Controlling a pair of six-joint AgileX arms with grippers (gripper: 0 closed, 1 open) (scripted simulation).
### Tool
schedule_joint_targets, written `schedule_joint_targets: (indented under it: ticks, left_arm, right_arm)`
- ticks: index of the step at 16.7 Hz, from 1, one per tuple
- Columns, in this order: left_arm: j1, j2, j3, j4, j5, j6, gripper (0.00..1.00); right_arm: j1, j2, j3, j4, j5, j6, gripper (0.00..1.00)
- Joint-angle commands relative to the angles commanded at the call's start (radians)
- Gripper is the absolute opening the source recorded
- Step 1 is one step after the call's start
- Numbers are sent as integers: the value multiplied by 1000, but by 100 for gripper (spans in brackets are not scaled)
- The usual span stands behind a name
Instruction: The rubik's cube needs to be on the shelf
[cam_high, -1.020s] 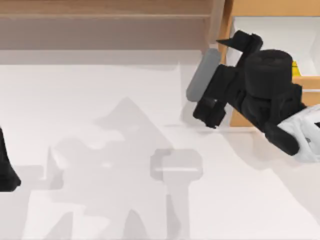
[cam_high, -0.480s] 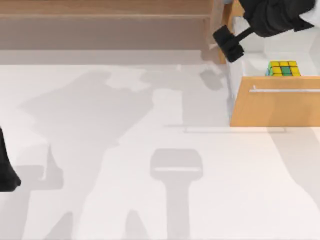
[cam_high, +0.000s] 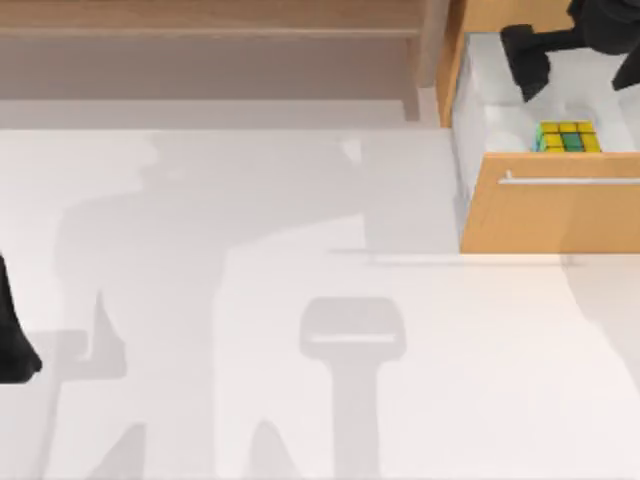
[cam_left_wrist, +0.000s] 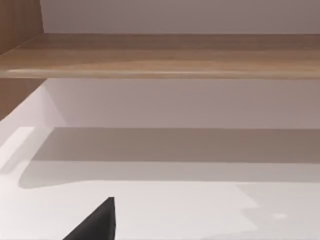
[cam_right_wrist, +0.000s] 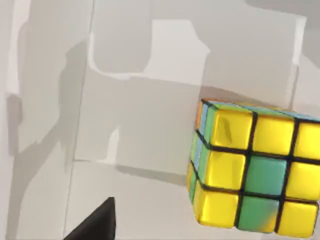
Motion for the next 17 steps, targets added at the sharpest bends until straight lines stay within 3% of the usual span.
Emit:
schedule_joint_targets:
  ticks: [6,12,17]
  left_arm:
    - [0,0,0,0,0,0,100]
    - [0,0,0,0,0,0,100]
    - [0,0,0,0,0,0,100]
  right_arm:
    - [-32,147,190,-199,-7,107,100]
    - [-26,145,185,-195,-7,106,100]
    - [-20,109,52,-100,-6,119,100]
